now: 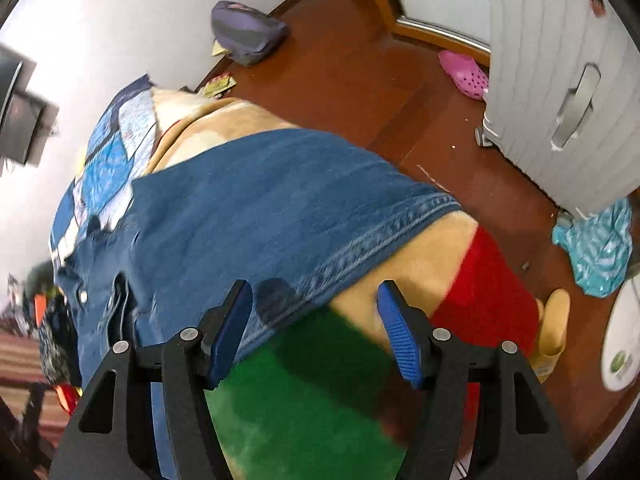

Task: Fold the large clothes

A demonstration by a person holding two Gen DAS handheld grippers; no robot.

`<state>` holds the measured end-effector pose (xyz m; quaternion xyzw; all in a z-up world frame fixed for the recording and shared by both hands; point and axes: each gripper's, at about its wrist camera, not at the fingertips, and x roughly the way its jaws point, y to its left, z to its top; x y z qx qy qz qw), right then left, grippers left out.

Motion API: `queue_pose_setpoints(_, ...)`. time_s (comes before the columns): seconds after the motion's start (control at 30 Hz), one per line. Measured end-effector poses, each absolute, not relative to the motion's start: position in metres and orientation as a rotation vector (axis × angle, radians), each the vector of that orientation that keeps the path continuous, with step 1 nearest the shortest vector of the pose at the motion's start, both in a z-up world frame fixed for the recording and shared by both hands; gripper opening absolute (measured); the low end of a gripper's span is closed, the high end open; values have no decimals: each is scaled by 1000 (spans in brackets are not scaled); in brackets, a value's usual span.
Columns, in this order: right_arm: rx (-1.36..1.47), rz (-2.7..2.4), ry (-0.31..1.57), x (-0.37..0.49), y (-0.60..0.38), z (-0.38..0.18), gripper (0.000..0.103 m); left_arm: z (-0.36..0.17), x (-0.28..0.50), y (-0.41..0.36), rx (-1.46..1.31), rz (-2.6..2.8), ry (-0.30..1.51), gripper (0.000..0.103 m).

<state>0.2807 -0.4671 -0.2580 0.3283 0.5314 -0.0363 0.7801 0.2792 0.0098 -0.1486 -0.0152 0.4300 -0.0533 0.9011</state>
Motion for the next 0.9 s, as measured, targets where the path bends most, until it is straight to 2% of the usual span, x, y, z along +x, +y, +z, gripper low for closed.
queue_pose_setpoints(0.23, 764, -140, 1110, 303, -480, -274, 60, -163, 286, 16, -42, -83, 925, 79)
queue_pose_setpoints(0.33, 744, -194, 1078, 310, -478, -273, 45, -168, 286, 19, -39, -74, 933, 79)
queue_pose_setpoints(0.4, 694, -229, 1067, 313, -473, -265, 27, -170, 286, 21, -32, -66, 937, 79)
queue_pose_setpoints(0.57, 552, -205, 986, 316, -457, -228, 11, -169, 279, 29, -25, -53, 928, 79)
queue_pose_setpoints(0.9, 347, 90, 739, 308, -370, -93, 8, -155, 260, 47, -58, -44, 883, 79)
